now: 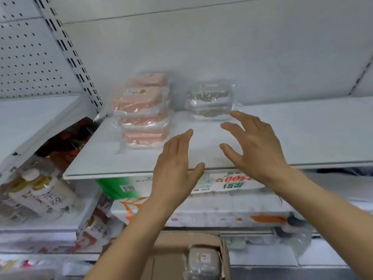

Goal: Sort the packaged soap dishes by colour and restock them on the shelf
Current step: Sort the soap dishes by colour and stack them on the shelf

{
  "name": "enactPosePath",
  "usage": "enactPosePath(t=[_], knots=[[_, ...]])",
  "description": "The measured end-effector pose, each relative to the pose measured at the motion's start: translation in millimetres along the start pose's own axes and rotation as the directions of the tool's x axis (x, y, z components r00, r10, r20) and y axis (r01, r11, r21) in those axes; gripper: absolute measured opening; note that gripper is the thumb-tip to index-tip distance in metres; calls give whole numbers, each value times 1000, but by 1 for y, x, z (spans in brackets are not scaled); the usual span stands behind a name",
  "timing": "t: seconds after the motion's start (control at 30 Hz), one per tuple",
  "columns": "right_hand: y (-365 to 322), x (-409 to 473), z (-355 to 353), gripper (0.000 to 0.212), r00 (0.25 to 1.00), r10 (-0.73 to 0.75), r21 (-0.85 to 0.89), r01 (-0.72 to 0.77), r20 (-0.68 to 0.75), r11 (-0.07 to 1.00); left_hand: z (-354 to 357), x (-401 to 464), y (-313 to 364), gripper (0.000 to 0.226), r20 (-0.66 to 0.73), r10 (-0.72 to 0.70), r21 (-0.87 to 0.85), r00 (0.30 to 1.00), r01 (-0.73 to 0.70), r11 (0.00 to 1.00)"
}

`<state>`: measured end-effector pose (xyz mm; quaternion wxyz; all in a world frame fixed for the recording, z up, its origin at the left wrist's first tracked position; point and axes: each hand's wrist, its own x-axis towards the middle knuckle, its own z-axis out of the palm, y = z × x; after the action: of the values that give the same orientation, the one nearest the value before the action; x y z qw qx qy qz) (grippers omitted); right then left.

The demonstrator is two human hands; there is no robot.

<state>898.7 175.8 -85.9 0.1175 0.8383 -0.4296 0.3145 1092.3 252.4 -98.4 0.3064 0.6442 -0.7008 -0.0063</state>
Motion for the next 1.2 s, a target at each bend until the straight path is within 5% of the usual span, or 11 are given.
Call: enactPosePath(t=[0.17, 0.3, 0.43, 0.67, 0.8, 0.93, 1.07, 1.2], knots=[[-46, -85, 14, 39, 999, -6, 160, -1, 47, 987, 7, -99, -38, 63, 64, -6, -173, 998, 17, 985], [-73, -158, 62, 42, 939, 26, 222, -108, 343, 969, 43, -163, -79, 59, 257, -166, -275, 952, 237, 932], [-91, -216, 117, 53, 648, 97, 102, -262, 755, 960, 89, -213, -116, 53, 443, -311, -212, 841, 436, 875], [-99, -277, 213, 67, 360, 119, -8, -293, 925, 956, 182, -274, -157, 53, 667, -412, -38, 621, 581, 813], [-96, -300, 268, 78, 357, 149, -81, -199, 922, 977, 233, -301, -172, 86, 809, -300, 40, 506, 462, 886], [-97, -317, 305, 88, 340, 174, -131, -145, 924, 981, 271, -324, -180, 115, 888, -201, 136, 413, 182, 974], [-99, -327, 321, 99, 384, 173, -153, -82, 907, 985, 293, -340, -182, 108, 867, -98, 191, 488, -145, 971], [-101, -322, 325, 94, 436, 175, -183, -22, 883, 983, 299, -343, -183, 101, 829, -77, 172, 554, -122, 978]])
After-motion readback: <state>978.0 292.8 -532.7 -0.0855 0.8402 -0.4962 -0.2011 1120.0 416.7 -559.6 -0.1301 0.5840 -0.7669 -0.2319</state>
